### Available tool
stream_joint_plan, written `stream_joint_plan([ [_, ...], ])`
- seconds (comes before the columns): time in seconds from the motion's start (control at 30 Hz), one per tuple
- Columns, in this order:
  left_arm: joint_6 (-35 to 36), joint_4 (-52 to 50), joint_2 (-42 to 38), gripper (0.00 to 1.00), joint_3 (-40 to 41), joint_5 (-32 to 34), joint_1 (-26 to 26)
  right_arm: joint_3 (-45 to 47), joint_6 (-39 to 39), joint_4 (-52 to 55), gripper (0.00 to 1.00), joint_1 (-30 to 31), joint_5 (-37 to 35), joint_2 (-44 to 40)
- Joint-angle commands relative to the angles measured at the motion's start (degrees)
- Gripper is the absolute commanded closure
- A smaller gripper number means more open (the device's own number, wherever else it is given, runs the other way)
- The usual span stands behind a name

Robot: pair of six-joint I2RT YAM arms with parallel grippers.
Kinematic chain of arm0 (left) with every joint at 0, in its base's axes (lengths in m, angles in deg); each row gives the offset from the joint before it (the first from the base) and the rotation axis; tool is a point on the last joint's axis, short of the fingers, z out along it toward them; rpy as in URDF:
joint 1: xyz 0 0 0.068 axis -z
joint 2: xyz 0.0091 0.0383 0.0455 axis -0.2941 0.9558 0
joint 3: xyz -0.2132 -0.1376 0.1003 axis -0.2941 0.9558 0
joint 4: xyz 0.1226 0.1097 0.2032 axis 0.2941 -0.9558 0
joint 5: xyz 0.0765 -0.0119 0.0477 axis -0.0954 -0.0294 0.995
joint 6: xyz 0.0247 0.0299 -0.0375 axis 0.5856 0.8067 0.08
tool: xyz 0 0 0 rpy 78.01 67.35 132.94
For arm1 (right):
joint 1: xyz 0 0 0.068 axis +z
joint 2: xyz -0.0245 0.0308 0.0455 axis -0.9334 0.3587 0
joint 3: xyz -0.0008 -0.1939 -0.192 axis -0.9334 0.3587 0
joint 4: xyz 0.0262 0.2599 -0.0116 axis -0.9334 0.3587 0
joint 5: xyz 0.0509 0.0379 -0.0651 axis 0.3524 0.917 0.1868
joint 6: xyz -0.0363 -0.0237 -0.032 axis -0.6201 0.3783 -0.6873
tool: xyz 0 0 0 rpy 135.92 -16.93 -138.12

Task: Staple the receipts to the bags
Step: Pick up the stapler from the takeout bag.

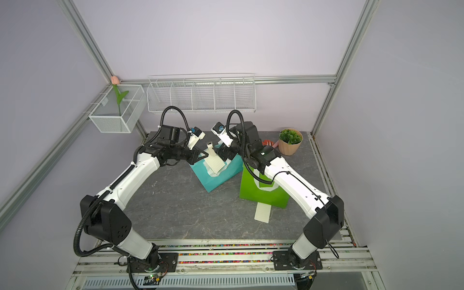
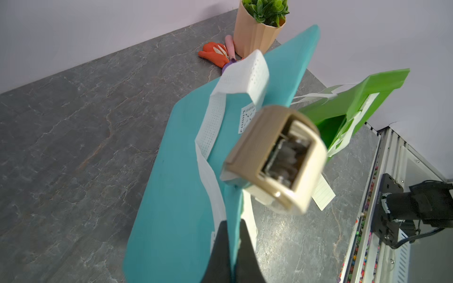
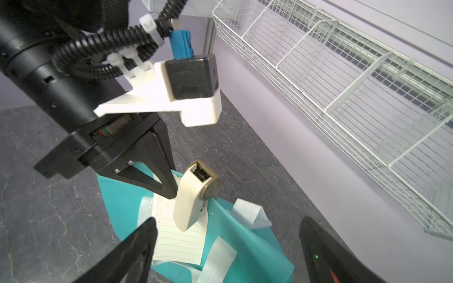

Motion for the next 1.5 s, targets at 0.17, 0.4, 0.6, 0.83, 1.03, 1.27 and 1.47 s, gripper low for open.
stream_joint_plan([
  [0.17,-7.2,2.2,0.3,1.0,0.7,-1.2,-0.2,8.4,17.2,-8.0,0.15,5.2,-12.5,0.1],
  [0.4,-7.2,0.3,-0.3,1.0,0.9,0.1,0.4,8.8,20.2,-16.1,0.27,6.2,-15.0,2.5],
  [0.6,-7.1,-0.3,-0.5,1.0,0.8,0.7,0.4,1.6,19.7,-10.7,0.29,6.4,-12.2,8.1],
  [0.83,-6.5,-1.9,-0.1,1.0,-1.1,0.9,0.4,1.7,20.3,-10.1,0.34,6.8,-13.7,9.6],
  [1.03,-6.0,-2.8,-0.1,1.0,-1.6,0.9,0.4,-0.2,20.5,-7.7,0.58,6.9,-14.3,11.7],
  [1.27,-4.4,-8.4,1.5,1.0,-4.3,8.9,0.4,-1.9,18.2,-12.6,0.78,7.3,-14.8,9.0],
  [1.47,-4.4,-11.2,3.2,1.0,-6.8,12.5,-0.9,-2.4,14.7,-18.0,0.85,7.5,-21.6,2.4],
])
